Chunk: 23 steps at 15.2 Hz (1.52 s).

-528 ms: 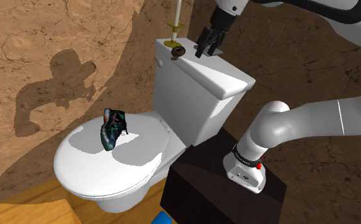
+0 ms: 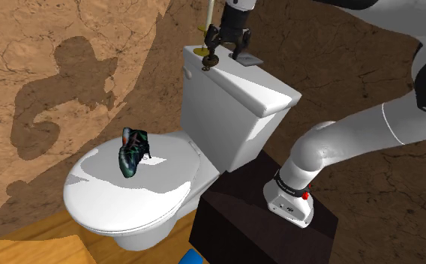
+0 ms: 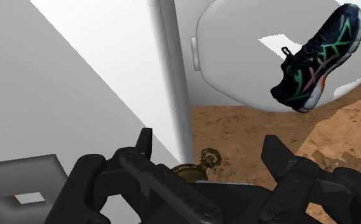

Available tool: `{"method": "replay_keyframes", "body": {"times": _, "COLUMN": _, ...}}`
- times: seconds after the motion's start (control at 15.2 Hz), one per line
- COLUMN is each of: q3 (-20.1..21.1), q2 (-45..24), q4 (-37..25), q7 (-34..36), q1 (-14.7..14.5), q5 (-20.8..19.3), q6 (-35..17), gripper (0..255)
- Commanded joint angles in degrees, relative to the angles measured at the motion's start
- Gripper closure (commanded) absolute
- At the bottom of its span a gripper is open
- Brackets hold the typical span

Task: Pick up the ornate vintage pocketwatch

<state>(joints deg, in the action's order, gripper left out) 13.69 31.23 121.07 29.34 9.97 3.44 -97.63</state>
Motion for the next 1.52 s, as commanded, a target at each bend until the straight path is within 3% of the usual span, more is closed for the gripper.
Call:
{"method": "replay_keyframes", "body": {"times": 0.0, "q3": 3.28, "q2": -6.12, "q4": -5.02, "q7": 9.90, "q1": 3.35, "q5": -2.29, "q6": 0.72, "gripper": 0}}
{"method": "replay_keyframes", "body": {"times": 0.2, "q3": 6.94, "q2": -14.80, "q4": -12.90, "q7": 23.46, "q1": 7.45, "q5": -6.54, "q6": 3.66, "gripper": 0}}
{"method": "replay_keyframes", "body": {"times": 0.4, "q3": 8.84, "q2": -22.12, "q4": -19.93, "q7": 34.51, "q1": 9.80, "q5": -10.43, "q6": 7.27, "gripper": 0}}
{"method": "replay_keyframes", "body": {"times": 0.99, "q3": 8.60, "q2": -21.27, "q4": -13.21, "q7": 35.15, "q1": 9.55, "q5": -10.19, "q6": 1.39, "gripper": 0}}
{"method": "replay_keyframes", "body": {"times": 1.06, "q3": 8.62, "q2": -21.42, "q4": -13.31, "q7": 35.18, "q1": 9.56, "q5": -10.24, "q6": 1.36, "gripper": 255}}
{"method": "replay_keyframes", "body": {"times": 1.45, "q3": 8.65, "q2": -21.41, "q4": -13.34, "q7": 35.23, "q1": 9.54, "q5": -10.23, "q6": 1.40, "gripper": 255}}
